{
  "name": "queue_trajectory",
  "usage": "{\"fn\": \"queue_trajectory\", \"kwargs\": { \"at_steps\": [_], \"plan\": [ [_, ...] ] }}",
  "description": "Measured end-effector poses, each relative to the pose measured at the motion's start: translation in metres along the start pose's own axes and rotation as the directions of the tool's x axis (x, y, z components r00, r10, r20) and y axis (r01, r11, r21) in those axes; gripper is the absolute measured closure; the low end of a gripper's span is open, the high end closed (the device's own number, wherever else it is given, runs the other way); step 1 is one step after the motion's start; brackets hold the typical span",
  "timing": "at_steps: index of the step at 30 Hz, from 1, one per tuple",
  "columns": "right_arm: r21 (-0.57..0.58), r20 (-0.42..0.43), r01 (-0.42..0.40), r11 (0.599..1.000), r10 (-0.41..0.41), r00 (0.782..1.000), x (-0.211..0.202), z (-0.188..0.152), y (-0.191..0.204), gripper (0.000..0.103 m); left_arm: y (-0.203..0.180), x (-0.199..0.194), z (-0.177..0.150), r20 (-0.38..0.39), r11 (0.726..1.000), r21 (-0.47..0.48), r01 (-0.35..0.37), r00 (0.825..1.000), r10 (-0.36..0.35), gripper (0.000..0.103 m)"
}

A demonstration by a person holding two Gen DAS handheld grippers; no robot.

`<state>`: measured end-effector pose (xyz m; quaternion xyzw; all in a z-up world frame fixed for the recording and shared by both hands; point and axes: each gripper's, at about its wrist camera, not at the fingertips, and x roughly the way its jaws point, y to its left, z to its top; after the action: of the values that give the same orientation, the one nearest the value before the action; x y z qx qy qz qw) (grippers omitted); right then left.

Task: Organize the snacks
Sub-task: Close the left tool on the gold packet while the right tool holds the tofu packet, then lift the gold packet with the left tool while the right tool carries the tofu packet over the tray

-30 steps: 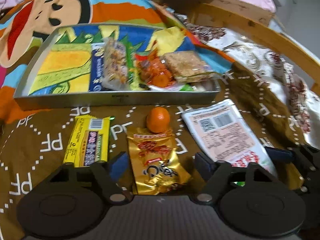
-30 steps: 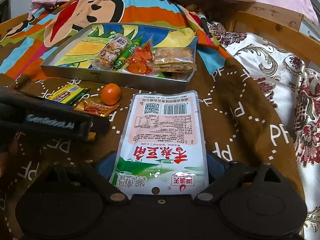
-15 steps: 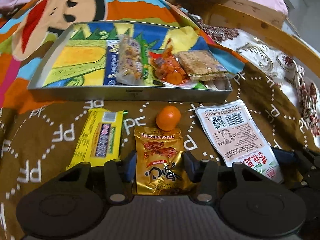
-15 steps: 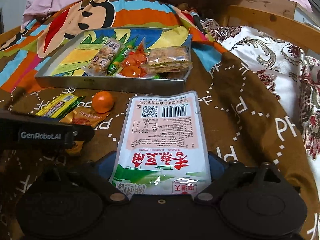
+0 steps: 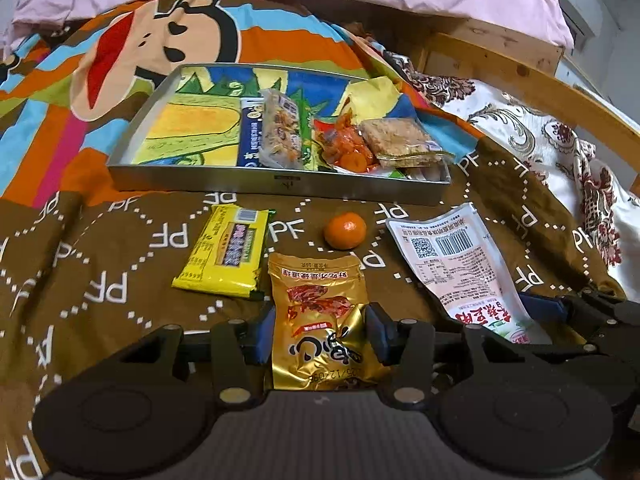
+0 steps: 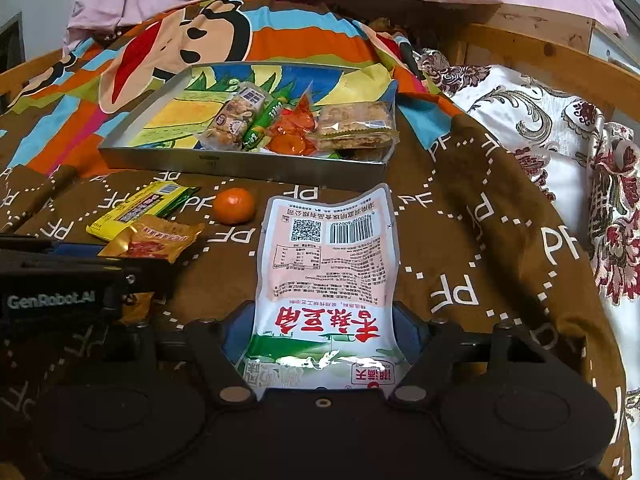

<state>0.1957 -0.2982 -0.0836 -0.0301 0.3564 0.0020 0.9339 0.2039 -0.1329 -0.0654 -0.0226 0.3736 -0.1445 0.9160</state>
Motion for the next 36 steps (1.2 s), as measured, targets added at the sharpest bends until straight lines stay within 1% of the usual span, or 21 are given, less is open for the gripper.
{"fn": "queue_trajectory", "kwargs": {
  "at_steps": [3, 6, 9, 11, 14, 17, 19, 21, 22, 24, 27, 29, 31, 34, 36],
  "plan": [
    [0.003, 0.018, 0.001, 1.0, -0.001, 1.0, -0.002, 0.0, -0.001, 0.031, 0.007, -0.004, -0.001, 0.009, 0.999, -0.039, 0.0, 1.0, 0.0, 0.052],
    [-0.036, 0.056, 0.029, 0.999, -0.027, 0.998, -0.008, 0.0, 0.003, 0.032, 0.012, -0.011, 0.001, 0.034, 0.998, -0.058, -0.005, 0.999, 0.007, 0.052],
    [-0.07, 0.123, 0.052, 0.996, -0.043, 0.991, -0.015, 0.001, 0.008, 0.032, 0.017, -0.018, 0.007, 0.073, 0.997, -0.073, -0.015, 0.997, 0.02, 0.052],
    [-0.086, 0.185, 0.069, 0.994, -0.052, 0.981, -0.021, 0.003, 0.011, 0.031, 0.017, -0.021, 0.013, 0.097, 0.997, -0.079, -0.024, 0.995, 0.032, 0.052],
    [-0.097, 0.29, 0.089, 0.991, -0.057, 0.955, -0.025, 0.009, 0.015, 0.031, 0.014, -0.022, 0.026, 0.126, 0.997, -0.049, -0.051, 0.99, 0.057, 0.052],
    [-0.119, 0.367, 0.087, 0.989, -0.038, 0.929, -0.024, 0.019, 0.021, 0.031, 0.013, -0.021, 0.044, 0.165, 0.998, -0.037, -0.048, 0.985, 0.053, 0.053],
    [-0.139, 0.424, 0.087, 0.987, -0.02, 0.905, -0.021, 0.028, 0.025, 0.031, 0.015, -0.017, 0.056, 0.189, 0.998, -0.046, -0.04, 0.981, 0.048, 0.052],
    [-0.165, 0.48, 0.123, 0.979, -0.029, 0.877, -0.01, 0.041, 0.031, 0.031, 0.019, -0.009, 0.07, 0.209, 0.997, -0.055, -0.045, 0.976, 0.055, 0.052],
    [-0.155, 0.491, 0.121, 0.981, -0.03, 0.871, -0.002, 0.051, 0.031, 0.031, 0.021, -0.005, 0.077, 0.215, 0.997, -0.056, -0.053, 0.974, 0.064, 0.052],
    [-0.125, 0.497, 0.086, 0.988, -0.013, 0.868, 0.011, 0.069, 0.03, 0.031, 0.029, 0.006, 0.093, 0.233, 0.996, -0.061, -0.066, 0.969, 0.079, 0.053],
    [-0.133, 0.524, 0.064, 0.989, 0.016, 0.852, 0.032, 0.099, 0.031, 0.031, 0.044, 0.026, 0.116, 0.252, 0.994, -0.07, -0.085, 0.963, 0.1, 0.053],
    [-0.132, 0.525, 0.036, 0.991, 0.039, 0.85, 0.048, 0.12, 0.033, 0.031, 0.054, 0.042, 0.129, 0.253, 0.992, -0.07, -0.108, 0.96, 0.122, 0.053],
    [-0.141, 0.534, 0.01, 0.99, 0.068, 0.843, 0.06, 0.132, 0.034, 0.03, 0.064, 0.058, 0.141, 0.252, 0.988, -0.069, -0.141, 0.955, 0.154, 0.053],
    [-0.144, 0.507, 0.004, 0.99, 0.071, 0.859, 0.081, 0.141, 0.034, 0.03, 0.075, 0.08, 0.15, 0.237, 0.985, -0.064, -0.162, 0.956, 0.172, 0.053],
    [-0.136, 0.489, -0.002, 0.991, 0.069, 0.869, 0.092, 0.144, 0.033, 0.03, 0.081, 0.094, 0.152, 0.222, 0.985, -0.07, -0.158, 0.96, 0.17, 0.052]
  ]
}}
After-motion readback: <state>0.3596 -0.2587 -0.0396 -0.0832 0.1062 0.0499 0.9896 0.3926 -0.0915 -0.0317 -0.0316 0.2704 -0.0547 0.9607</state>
